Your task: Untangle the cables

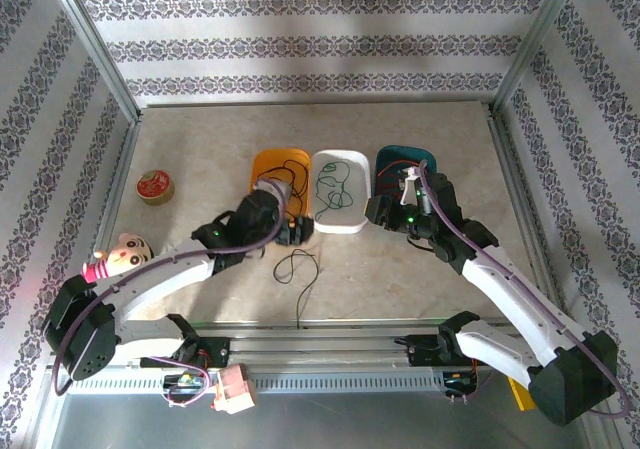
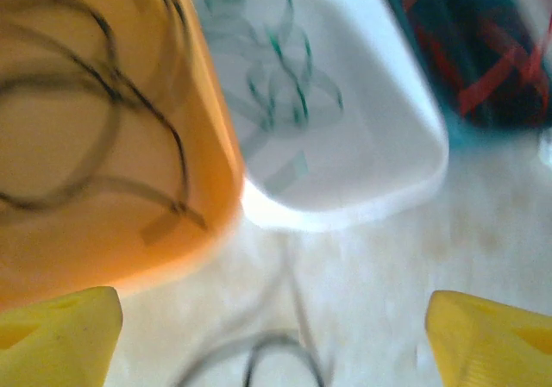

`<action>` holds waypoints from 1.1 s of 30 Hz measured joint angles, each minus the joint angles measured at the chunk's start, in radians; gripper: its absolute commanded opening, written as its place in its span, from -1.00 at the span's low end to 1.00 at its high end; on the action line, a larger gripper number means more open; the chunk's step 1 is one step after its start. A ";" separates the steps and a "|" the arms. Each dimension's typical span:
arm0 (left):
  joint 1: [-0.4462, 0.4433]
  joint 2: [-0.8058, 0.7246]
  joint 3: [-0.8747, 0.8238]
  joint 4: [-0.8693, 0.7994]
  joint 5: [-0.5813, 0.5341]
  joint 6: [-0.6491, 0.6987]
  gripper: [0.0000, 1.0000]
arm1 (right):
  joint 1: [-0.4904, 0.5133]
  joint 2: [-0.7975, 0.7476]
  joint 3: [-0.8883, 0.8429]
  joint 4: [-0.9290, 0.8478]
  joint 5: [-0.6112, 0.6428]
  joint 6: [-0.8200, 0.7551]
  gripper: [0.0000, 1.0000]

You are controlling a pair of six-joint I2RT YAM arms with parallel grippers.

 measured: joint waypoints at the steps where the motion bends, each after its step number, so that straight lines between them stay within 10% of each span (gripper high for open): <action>1: -0.032 0.012 -0.022 -0.021 0.014 0.000 0.89 | 0.000 0.003 0.000 0.000 0.002 0.000 -0.11; 9: -0.189 0.158 -0.061 -0.134 0.019 0.015 0.84 | 0.013 0.030 0.000 -0.001 0.013 -0.003 -0.11; 23: -0.260 0.343 0.086 -0.293 -0.003 0.094 0.19 | 0.013 0.032 0.000 -0.008 0.019 -0.012 -0.11; 26: -0.269 0.409 0.129 -0.333 -0.014 0.119 -0.12 | 0.013 0.032 0.000 -0.008 0.019 -0.012 -0.10; 30: -0.275 0.449 0.192 -0.387 -0.044 0.149 -1.00 | 0.013 0.032 0.000 -0.010 0.022 -0.013 -0.11; 33: -0.278 0.444 0.214 -0.427 -0.115 0.161 -1.00 | 0.013 0.031 0.000 -0.017 0.022 -0.015 -0.11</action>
